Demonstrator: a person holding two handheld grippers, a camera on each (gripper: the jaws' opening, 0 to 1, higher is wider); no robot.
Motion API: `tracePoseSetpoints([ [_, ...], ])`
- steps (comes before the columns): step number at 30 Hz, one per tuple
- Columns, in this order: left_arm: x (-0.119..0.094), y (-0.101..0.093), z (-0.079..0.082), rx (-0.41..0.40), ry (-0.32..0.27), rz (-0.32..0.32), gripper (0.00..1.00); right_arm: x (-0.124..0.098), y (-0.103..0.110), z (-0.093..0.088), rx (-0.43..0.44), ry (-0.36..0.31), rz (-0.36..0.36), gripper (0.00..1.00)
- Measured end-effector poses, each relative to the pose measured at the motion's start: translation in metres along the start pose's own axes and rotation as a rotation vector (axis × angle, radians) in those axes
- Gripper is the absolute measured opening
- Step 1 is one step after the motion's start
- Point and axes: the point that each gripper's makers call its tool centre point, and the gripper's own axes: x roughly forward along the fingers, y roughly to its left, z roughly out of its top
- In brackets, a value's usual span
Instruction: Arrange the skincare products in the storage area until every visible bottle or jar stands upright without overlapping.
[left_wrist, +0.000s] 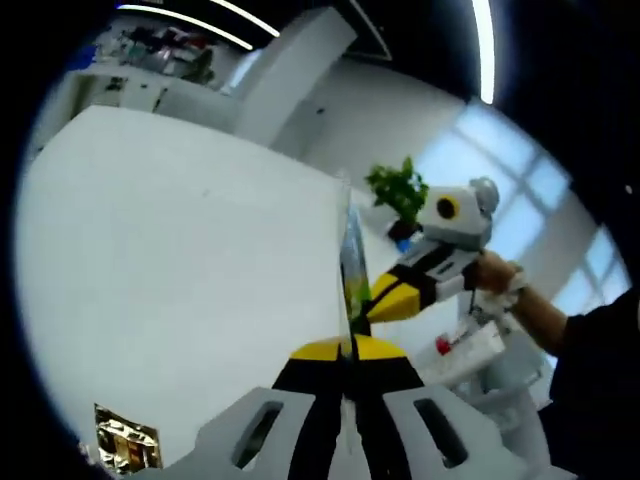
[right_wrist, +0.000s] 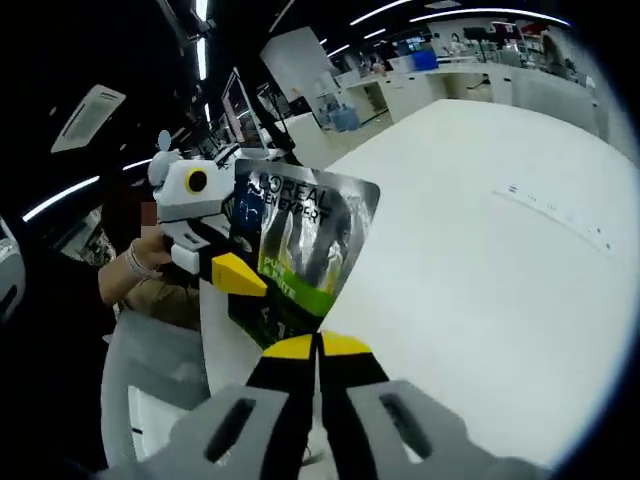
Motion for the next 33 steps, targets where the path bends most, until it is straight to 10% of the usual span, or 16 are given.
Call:
tracePoseSetpoints([
  [15, -0.026, -0.028, 0.012, 0.047, -0.043, 0.019, 0.0, -0.04, 0.031, 0.034, -0.031, -0.178, -0.072, 0.12],
  [33, -0.063, -0.05, -0.004, 0.056, -0.043, 0.044, 0.0, -0.066, 0.108, 0.027, -0.084, -0.244, -0.034, 0.18],
])
